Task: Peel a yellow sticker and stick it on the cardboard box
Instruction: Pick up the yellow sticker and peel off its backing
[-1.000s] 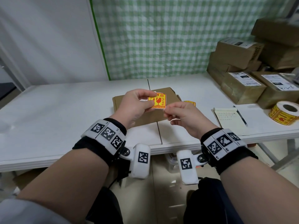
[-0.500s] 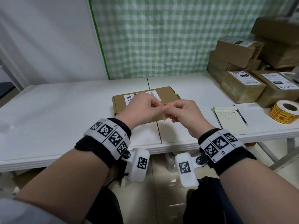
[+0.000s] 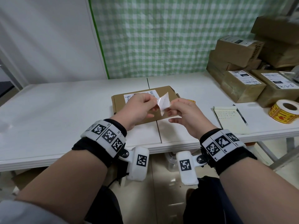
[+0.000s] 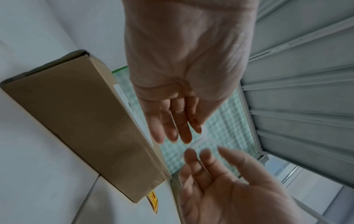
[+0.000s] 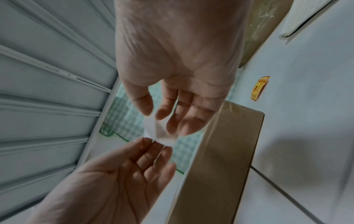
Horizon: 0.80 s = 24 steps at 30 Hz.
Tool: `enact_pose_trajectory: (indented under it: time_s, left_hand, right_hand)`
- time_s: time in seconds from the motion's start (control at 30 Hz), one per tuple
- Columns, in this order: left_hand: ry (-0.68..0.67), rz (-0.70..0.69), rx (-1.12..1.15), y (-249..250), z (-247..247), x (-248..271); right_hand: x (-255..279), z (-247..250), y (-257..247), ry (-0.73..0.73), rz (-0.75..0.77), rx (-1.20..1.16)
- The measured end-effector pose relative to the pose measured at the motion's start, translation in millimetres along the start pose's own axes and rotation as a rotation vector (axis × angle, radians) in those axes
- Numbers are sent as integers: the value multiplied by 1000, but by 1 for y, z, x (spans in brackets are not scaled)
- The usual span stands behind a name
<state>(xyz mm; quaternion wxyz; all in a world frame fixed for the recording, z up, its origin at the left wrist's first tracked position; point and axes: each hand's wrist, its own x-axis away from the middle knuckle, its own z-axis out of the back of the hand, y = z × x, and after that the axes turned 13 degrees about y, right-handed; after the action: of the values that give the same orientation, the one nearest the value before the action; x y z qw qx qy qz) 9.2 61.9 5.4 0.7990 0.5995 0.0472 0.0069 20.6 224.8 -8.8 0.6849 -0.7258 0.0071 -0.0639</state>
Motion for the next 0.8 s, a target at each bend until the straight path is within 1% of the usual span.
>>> enact_pose_trajectory:
  time_s: [0.07, 0.23, 0.37, 0.47, 0.6, 0.7, 0.8]
  left_hand:
    - [-31, -2, 24, 0, -1, 0]
    - [-50, 4, 46, -1, -2, 0]
    - [-55, 42, 85, 0, -2, 1]
    - [-72, 84, 116, 1, -2, 2]
    - [-26, 50, 48, -2, -4, 2]
    - [-7, 78, 74, -4, -2, 1]
    - [-36, 139, 168, -3, 0, 2]
  right_hand:
    - [0, -2, 1, -42, 2, 17]
    - [-3, -7, 4, 26, 63, 117]
    - [-3, -8, 5, 30, 72, 107]
    - [-3, -10, 7, 27, 110, 143]
    - [-1, -12, 8, -6, 146, 184]
    - [-2, -12, 8, -15, 116, 147]
    - [-4, -10, 7, -7, 29, 7]
